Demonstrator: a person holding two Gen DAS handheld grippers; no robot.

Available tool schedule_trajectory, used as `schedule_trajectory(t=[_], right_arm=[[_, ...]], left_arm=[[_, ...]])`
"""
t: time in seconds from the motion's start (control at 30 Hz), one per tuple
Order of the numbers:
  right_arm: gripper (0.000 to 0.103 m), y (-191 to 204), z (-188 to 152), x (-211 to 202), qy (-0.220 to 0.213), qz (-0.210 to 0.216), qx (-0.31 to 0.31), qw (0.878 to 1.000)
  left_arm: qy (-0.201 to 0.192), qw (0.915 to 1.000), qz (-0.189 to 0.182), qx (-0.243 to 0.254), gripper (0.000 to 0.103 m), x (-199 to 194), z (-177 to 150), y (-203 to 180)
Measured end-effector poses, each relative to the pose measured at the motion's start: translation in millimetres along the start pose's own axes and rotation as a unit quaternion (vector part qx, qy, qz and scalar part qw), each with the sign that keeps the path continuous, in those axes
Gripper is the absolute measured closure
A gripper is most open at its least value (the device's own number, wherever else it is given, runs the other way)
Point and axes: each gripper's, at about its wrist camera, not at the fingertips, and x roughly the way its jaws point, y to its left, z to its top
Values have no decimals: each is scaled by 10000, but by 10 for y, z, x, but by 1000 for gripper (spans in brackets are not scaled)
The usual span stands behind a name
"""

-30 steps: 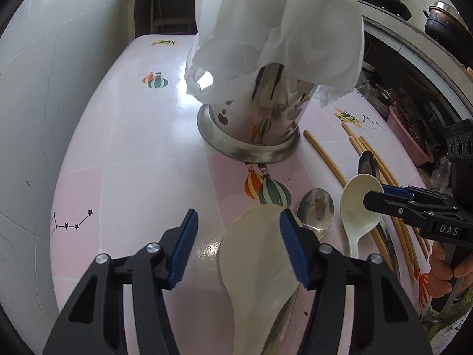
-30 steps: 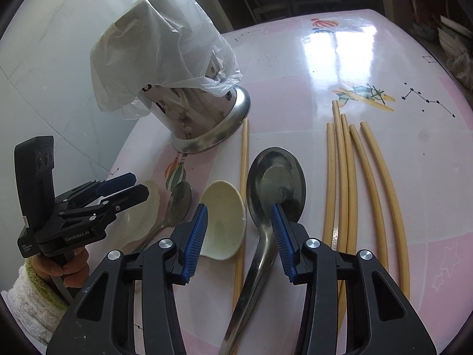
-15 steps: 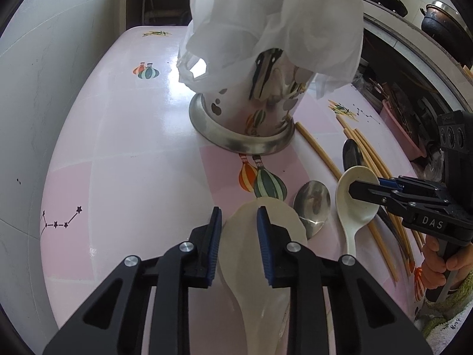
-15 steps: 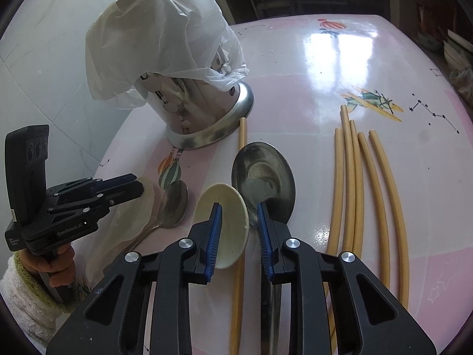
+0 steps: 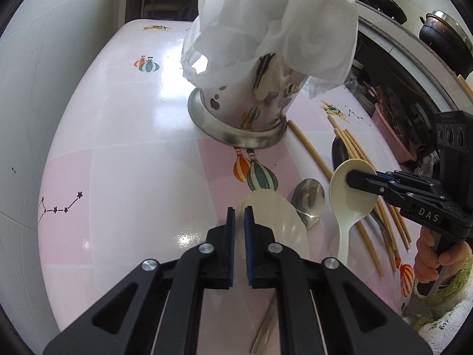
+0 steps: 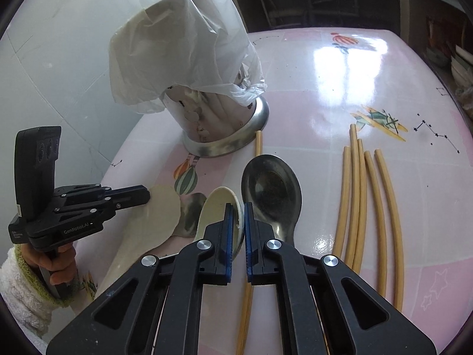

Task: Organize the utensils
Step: 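Lift the cream rice paddle with the left tool and drop it into the bagged holder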

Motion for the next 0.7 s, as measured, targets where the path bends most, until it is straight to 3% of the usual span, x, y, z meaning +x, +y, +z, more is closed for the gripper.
schedule_trajectory(t=[0.23, 0.47, 0.6, 0.7], right_arm=[[98, 99, -33, -242, -229, -139, -273, 9993], [98, 111, -116, -528, -640, -157, -333, 9973], [98, 89, -137, -776, -913, -28, -257, 9955], [98, 93, -130, -984, -1185, -10, -283, 9926]], left_arm=[[-221, 9995, 23, -220, 102, -328, -48, -46], [-1074, 9936, 361, -22, 102, -941, -57, -376], [-1592, 9851, 636, 132, 102, -1380, 51, -605], [-2203, 9705, 915, 363, 102, -1794, 260, -817]])
